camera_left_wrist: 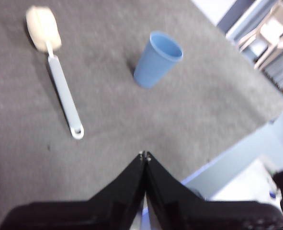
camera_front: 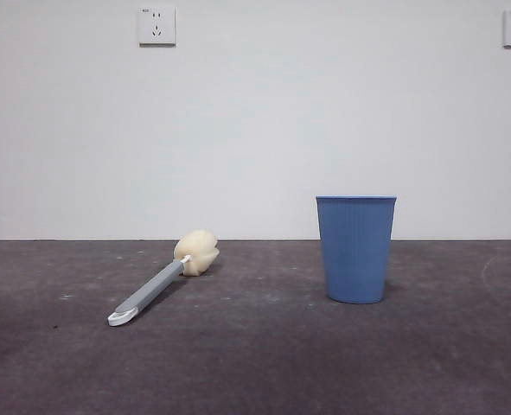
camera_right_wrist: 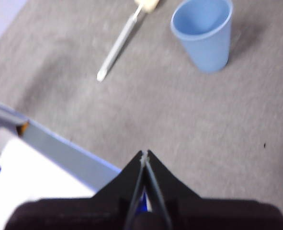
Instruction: Pick up the cup brush,pick up the cup,insert the brush into the cup,clean the cup,put the cup brush back,put the cup back to the fixed position on the table
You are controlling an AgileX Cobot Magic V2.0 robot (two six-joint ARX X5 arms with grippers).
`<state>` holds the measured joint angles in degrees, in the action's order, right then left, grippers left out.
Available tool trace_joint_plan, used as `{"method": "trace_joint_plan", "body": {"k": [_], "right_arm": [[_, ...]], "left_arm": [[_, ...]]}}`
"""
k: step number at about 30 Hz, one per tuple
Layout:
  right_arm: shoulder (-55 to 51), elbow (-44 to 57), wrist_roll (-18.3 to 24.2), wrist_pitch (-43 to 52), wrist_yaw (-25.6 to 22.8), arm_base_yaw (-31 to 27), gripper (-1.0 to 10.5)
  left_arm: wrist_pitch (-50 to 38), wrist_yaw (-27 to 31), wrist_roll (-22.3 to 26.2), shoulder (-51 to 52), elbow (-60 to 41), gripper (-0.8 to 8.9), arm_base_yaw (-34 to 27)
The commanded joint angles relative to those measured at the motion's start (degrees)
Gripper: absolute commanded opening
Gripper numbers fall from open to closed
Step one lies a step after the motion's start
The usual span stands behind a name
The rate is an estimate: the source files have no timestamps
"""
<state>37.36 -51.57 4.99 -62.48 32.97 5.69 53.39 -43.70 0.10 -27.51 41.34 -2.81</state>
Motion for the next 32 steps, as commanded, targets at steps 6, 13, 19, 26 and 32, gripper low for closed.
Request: {"method": "trace_joint_plan", "body": {"k": [6,13,19,26,32], "right_arm": [[0.04,-0.26,3.45,-1.44,-0.09,0.44,0.4],[0.13,-0.26,2.05,-1.44,-0.09,0.44,6.4],[0.13,-0.26,1.92,-1.44,-0.07,0.44,6.3],[0.13,-0.26,1.84,-1.44,-0.07,0.44,6.3],[0.13,-0.26,1.25,-1.44,-0.07,0.44,6.3]], "left_arm": [[3.10,0.09,5.64,-1.01,1.09,0.22,1.25],[2.54,0.07,2.49,-1.36,1.09,5.94,1.25],[2.36,0.07,2.51,-1.36,1.09,5.93,1.25],[-0.13,1.11,1.03,-2.58,1.14,5.93,1.25],[-8.04,4.81,-3.30,-6.08,1.16,5.93,2.69]]}}
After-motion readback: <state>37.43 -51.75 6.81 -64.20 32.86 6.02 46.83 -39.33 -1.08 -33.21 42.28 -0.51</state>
